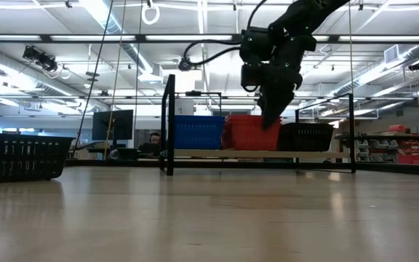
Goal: Stack baskets on shelf by color
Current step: Stack the red bin on the stacked red bins on the shelf
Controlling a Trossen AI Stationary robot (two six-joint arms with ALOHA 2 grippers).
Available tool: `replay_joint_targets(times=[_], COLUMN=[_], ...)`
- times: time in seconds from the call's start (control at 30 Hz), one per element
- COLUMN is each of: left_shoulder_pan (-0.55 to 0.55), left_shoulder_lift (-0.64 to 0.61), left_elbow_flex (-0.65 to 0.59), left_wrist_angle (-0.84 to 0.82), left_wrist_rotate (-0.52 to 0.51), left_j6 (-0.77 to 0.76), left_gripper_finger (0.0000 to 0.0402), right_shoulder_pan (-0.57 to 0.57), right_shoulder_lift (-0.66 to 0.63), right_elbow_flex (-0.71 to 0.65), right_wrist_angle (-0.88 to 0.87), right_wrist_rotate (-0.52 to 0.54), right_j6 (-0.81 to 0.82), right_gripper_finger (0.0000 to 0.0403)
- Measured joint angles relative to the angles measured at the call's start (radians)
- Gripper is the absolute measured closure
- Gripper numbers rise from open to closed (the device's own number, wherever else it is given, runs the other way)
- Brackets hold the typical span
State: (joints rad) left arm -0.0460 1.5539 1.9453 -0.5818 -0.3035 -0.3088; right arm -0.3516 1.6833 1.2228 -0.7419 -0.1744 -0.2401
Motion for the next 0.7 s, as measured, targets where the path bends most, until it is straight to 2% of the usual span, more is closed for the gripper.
replay_joint_targets(times=[0.3, 0.7], left_shoulder_pan=[-0.004, -0.004], left_shoulder_lift=[0.000, 0.000], left_elbow_flex=[0.000, 0.000], left_wrist_angle=[0.000, -0.002], left_wrist_rotate=[0.000, 0.000], left_j6=[-0.002, -0.003], left_gripper_finger=[0.0285, 0.0285], right_shoulder_pan=[-0.019, -0.025], right_shoulder_lift=[0.000, -0.006], right_elbow_flex=[0.000, 0.028], right_wrist_angle=[-0.122, -0.063], right_wrist_rotate=[0.050, 0.038], right_j6=[-0.137, -0.126], right_gripper_finger=[0.0252, 0.0261])
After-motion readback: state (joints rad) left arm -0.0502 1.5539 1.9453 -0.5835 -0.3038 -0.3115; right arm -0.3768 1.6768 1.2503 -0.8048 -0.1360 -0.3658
